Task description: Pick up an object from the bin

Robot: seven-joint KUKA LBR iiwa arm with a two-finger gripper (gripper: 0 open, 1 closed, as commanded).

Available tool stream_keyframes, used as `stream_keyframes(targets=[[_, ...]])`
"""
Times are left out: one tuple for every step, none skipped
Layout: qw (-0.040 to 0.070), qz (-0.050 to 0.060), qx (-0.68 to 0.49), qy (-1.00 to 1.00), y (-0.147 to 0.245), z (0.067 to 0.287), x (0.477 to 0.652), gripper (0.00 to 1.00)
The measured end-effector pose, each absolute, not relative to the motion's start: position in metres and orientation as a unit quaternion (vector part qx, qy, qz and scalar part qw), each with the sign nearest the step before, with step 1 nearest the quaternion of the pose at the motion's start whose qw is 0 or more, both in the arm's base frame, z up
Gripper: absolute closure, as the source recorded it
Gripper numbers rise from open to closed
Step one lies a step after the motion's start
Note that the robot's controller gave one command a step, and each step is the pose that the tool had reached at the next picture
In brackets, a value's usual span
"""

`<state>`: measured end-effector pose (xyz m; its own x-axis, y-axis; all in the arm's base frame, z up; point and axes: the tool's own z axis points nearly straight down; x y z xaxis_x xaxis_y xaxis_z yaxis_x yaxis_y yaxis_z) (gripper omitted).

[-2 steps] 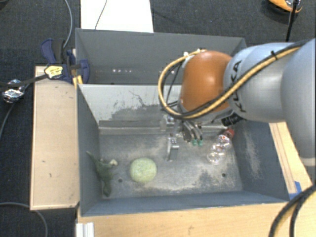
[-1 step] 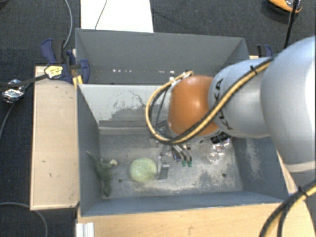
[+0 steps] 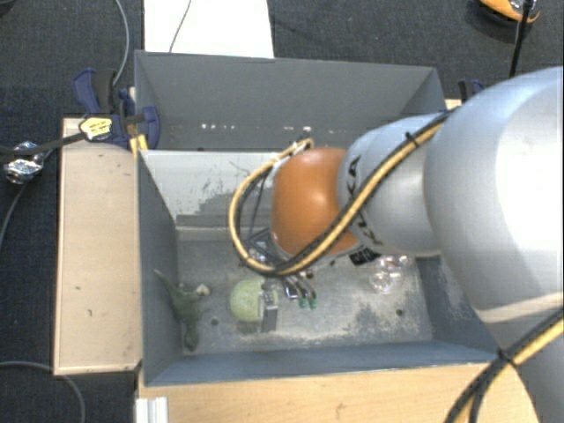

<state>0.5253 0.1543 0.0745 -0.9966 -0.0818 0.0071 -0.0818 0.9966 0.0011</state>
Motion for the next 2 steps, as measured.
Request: stream_keyframes(targets=[[-0.001,-0.001,0.079,-0.997,0.1862,0.0705,0.5551,1.00],[-0.001,-0.001,0.082,-0.997,0.1849,0.0705,0.5543,1.00]])
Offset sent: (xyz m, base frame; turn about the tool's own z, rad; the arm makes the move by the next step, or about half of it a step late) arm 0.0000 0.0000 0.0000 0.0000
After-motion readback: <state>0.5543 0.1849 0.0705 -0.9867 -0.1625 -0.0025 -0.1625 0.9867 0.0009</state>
